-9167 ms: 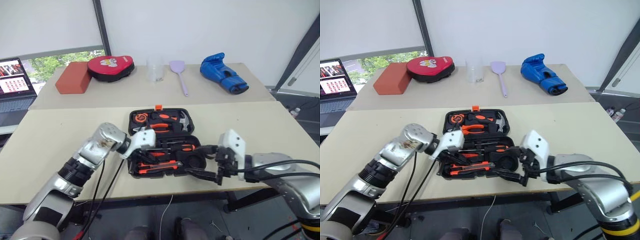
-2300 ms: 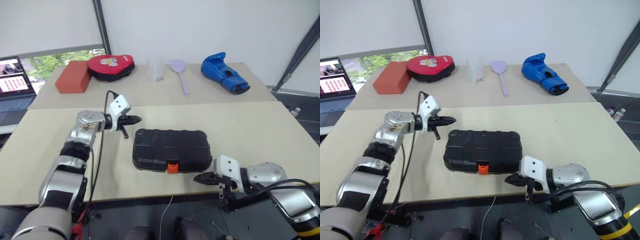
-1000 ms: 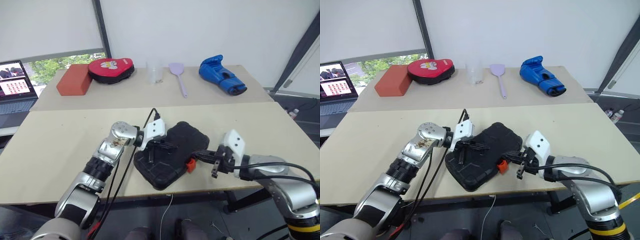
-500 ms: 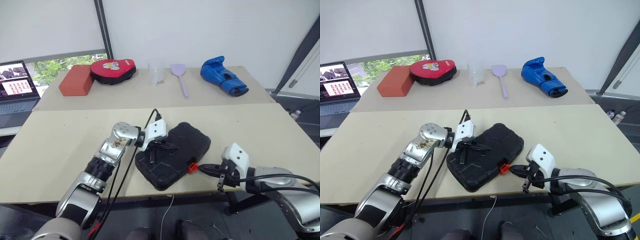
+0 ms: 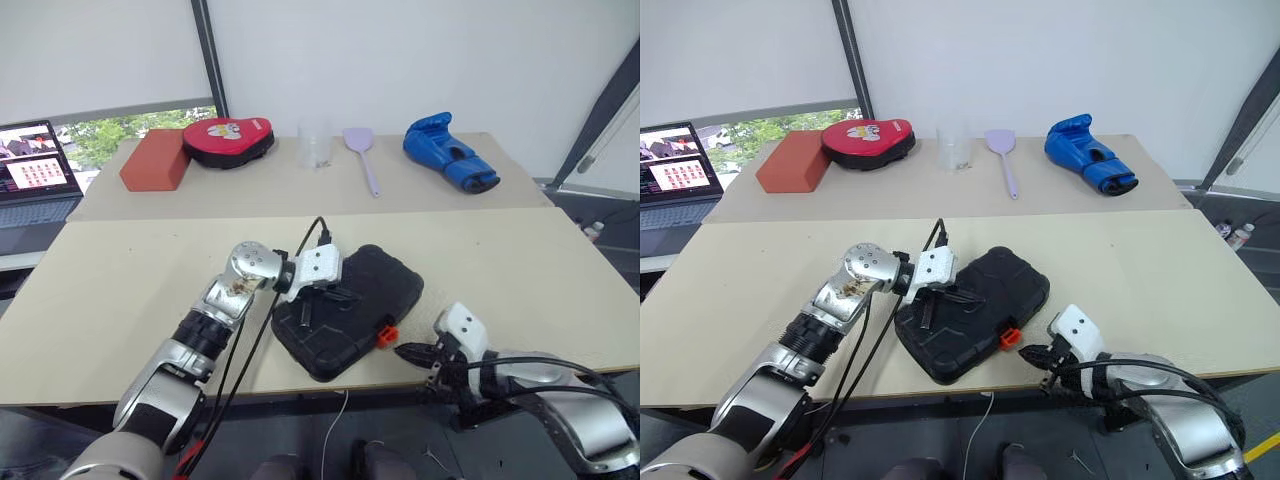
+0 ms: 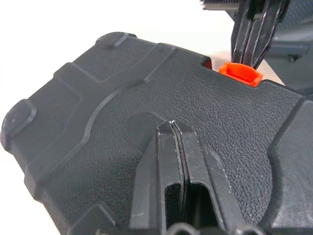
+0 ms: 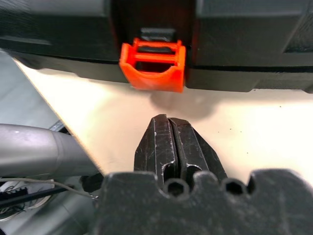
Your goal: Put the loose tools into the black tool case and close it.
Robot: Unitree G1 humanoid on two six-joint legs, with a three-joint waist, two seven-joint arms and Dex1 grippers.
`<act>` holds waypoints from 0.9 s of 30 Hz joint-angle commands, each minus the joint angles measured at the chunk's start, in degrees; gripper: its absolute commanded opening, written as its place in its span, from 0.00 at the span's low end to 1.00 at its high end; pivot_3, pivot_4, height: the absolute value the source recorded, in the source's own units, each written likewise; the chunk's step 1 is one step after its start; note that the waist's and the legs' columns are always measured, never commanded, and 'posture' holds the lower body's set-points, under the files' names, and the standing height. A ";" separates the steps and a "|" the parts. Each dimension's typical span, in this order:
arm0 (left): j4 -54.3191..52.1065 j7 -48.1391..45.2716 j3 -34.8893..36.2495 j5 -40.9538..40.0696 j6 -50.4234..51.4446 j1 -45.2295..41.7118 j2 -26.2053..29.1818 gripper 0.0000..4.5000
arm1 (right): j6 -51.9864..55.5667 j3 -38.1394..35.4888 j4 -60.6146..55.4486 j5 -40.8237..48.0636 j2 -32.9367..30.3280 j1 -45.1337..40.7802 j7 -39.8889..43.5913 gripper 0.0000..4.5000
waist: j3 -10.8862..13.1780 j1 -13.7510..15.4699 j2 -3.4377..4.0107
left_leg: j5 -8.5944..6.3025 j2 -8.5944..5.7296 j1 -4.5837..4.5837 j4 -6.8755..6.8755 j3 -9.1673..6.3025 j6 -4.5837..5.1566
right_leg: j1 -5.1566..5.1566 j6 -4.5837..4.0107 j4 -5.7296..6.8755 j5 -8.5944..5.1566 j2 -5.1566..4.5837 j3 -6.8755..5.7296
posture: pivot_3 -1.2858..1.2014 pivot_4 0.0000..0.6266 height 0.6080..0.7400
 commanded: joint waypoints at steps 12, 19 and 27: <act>9.78 -1.01 -6.20 9.05 -9.51 0.27 -0.58 0.01 | 3.07 -0.22 -4.66 2.80 0.69 -12.17 1.56 0.01 | -0.02 -1.10 0.03 | 0.04 0.05 0.04 -0.06 0.00 -0.03 | 0.01 0.38 0.02 -0.22 0.01 0.00 | 0.52 0.24 1.00; 10.36 -0.44 -4.34 8.22 -7.72 0.21 -0.63 0.01 | 2.09 1.86 -1.03 0.42 0.79 -12.80 1.79 0.01 | -0.68 -1.29 0.06 | 0.16 0.07 0.18 -0.19 0.00 0.29 | 0.13 0.40 0.02 -0.25 0.01 -0.01 | 0.52 0.24 1.00; 2.18 -3.22 6.57 -2.37 11.25 1.56 6.80 0.32 | 6.45 -13.25 -3.96 13.80 -4.74 -9.81 9.04 0.33 | -0.83 -1.80 -0.03 | 0.15 0.05 0.15 -0.24 0.00 0.34 | 0.01 0.27 0.02 -0.18 0.07 0.03 | 0.52 0.24 1.00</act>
